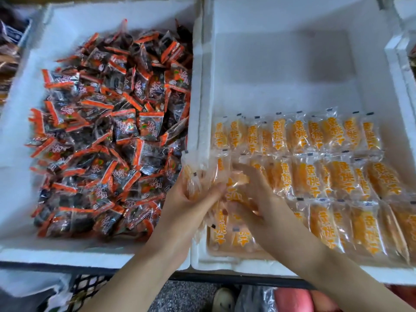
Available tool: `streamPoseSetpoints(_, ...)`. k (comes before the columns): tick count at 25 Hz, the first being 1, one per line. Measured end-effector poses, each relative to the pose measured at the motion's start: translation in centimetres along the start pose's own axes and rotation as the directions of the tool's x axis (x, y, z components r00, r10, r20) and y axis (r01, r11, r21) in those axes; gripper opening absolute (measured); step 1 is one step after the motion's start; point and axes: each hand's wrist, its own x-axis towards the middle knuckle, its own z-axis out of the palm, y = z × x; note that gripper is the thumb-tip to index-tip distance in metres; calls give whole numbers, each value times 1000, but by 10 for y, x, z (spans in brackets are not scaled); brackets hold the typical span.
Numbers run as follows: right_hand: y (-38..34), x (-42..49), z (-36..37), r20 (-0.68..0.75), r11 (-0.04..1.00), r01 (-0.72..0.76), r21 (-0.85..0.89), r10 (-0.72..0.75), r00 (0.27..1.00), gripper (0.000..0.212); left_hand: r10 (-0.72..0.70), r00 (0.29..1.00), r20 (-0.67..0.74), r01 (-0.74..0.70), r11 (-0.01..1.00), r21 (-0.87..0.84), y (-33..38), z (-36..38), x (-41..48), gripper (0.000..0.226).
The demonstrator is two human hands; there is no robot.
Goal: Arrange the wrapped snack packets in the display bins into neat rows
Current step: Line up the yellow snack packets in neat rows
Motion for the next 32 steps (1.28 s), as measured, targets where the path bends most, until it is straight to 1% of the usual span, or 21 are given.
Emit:
streamPoseSetpoints(1,-2,-2,-2,-1,999,-30,15,30,1000,38,4,1000,1,-4,1000,-17,2,-2,-1,33)
streamPoseSetpoints(2,-6,-4,-5,30,999,-49,-10,49,998,29,6,1000,0,-6,1000,-31,3,-5,-2,29)
streamPoseSetpoints(3,-9,-6,-9,89,997,-43,-60,48,995,25,-2,1000,-2,2,999,-32,3,-9,-3,28)
streamPoseSetpoints(5,-15,-11,-14,214,986,-30,-165,65,975,22,-40,999,37,40,999,-10,3,-16,-6,30)
streamPoseSetpoints(6,-17,-12,-15,233,986,-52,-157,88,968,21,-60,996,71,60,998,6,3,-19,-9,35)
streamPoseSetpoints(8,-22,-14,-16,192,988,-155,-22,156,969,26,-79,993,91,77,997,29,2,-25,-14,48)
streamPoseSetpoints(10,-25,-13,-19,114,935,-285,209,267,957,32,-91,994,55,90,996,19,-3,-28,-17,55)
streamPoseSetpoints(12,-19,-10,-22,-8,867,-305,394,336,942,35,-103,993,54,103,995,2,-7,-28,-22,54)
streamPoseSetpoints(14,-9,-8,-23,-149,858,-254,446,351,924,41,-107,993,43,107,994,-4,-10,-27,-26,54)
streamPoseSetpoints(15,-6,-7,-20,-198,883,-228,411,330,923,35,-95,995,14,95,995,-19,-11,-29,-26,53)
streamPoseSetpoints(16,-2,-7,-17,-232,923,-207,323,289,929,23,-79,997,-21,78,996,-41,-11,-32,-25,51)
streamPoseSetpoints(17,1,-6,-11,-243,961,-190,199,236,941,11,-71,996,-54,68,996,-56,-12,-35,-23,51)
streamPoseSetpoints(18,3,-5,-4,-225,985,-166,48,172,959,10,-68,995,-77,63,996,-61,-12,-39,-21,51)
streamPoseSetpoints(19,5,-4,4,-183,987,-138,-84,121,976,11,-63,994,-86,58,997,-60,-12,-42,-19,53)
streamPoseSetpoints(21,8,-2,20,-104,964,-89,-251,64,992,13,-43,996,-80,40,998,-42,-15,-45,-19,52)
streamPoseSetpoints(23,9,2,32,-74,943,-70,-325,49,996,20,-16,998,-67,15,1000,-12,-18,-45,-21,42)
streamPoseSetpoints(25,8,7,38,-83,938,-61,-340,35,996,21,4,998,-58,-4,1000,0,-22,-43,-23,33)
streamPoseSetpoints(26,8,8,39,-96,935,-42,-353,9,995,21,15,999,-51,-15,1000,2,-25,-43,-24,33)
streamPoseSetpoints(29,10,8,43,-113,914,2,-405,-52,992,26,24,1000,0,-24,1000,-16,-27,-43,-28,48)
streamPoseSetpoints(32,6,0,42,-161,871,19,-492,-112,981,31,34,998,53,-32,999,-21,-30,-43,-32,48)
